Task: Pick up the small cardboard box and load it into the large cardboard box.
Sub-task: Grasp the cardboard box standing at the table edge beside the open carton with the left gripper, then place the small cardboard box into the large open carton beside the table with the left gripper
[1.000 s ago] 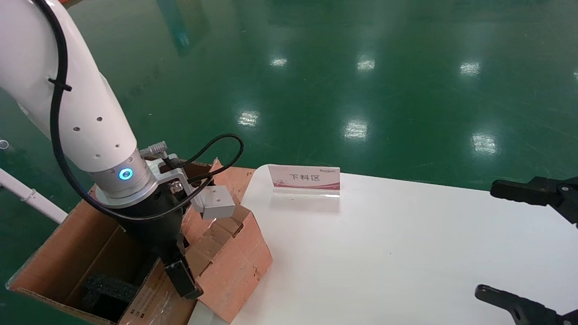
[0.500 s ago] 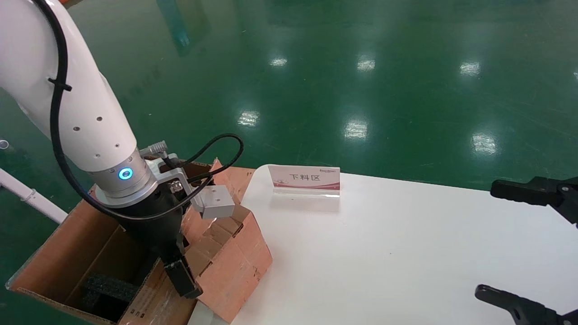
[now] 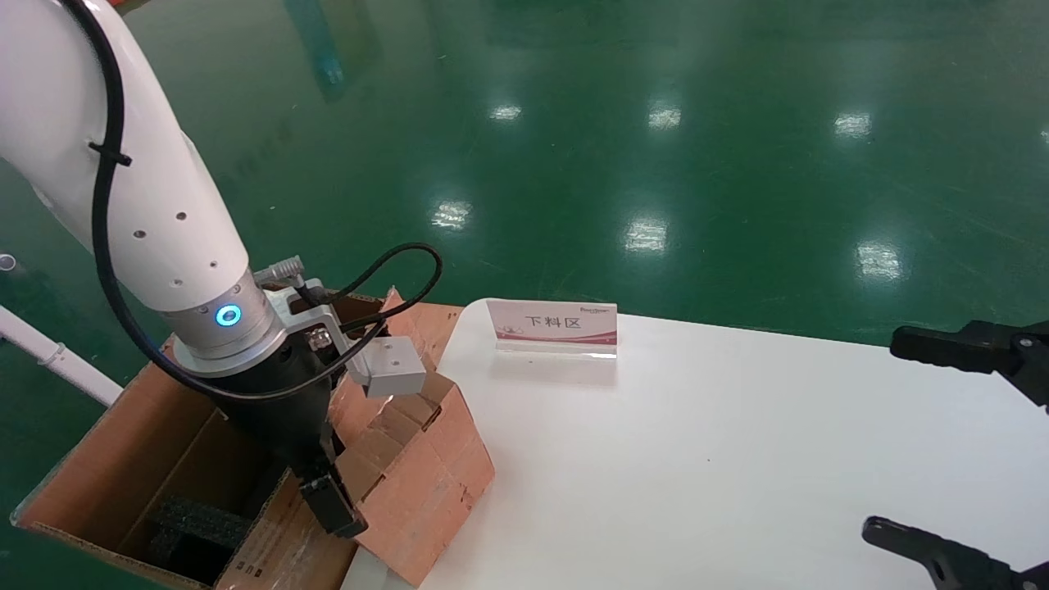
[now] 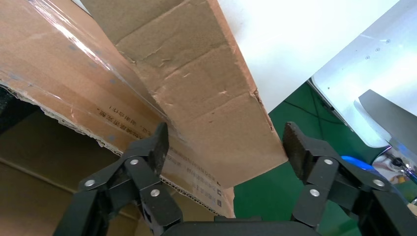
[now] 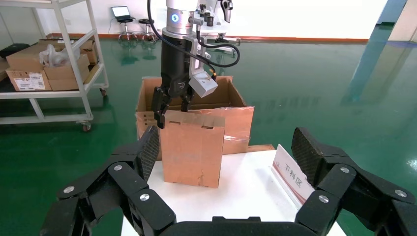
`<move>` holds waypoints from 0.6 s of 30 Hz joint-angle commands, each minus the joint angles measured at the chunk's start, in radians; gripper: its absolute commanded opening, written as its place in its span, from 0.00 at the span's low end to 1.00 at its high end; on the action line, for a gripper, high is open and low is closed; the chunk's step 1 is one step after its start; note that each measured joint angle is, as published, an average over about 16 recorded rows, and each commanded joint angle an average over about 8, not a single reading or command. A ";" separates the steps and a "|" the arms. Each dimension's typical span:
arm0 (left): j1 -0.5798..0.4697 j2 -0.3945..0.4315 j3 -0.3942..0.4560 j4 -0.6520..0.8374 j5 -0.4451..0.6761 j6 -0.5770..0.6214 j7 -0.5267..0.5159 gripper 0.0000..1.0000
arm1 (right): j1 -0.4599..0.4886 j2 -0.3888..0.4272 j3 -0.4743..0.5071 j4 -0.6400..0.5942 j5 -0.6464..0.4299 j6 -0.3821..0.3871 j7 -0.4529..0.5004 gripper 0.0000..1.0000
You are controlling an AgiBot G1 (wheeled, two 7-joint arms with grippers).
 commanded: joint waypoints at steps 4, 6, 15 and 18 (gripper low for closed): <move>0.000 0.000 0.000 0.000 0.000 0.000 0.000 0.00 | 0.000 0.000 0.000 0.000 0.000 0.000 0.000 1.00; 0.000 0.000 0.000 0.000 0.000 0.001 0.000 0.00 | 0.000 0.000 0.000 0.000 0.000 0.000 0.000 1.00; 0.000 0.000 -0.001 0.000 0.001 0.001 0.000 0.00 | 0.000 0.000 0.000 0.000 0.000 0.000 0.000 1.00; 0.000 0.000 -0.001 0.000 0.001 0.001 0.000 0.00 | 0.000 0.000 0.000 0.000 0.000 0.000 0.000 1.00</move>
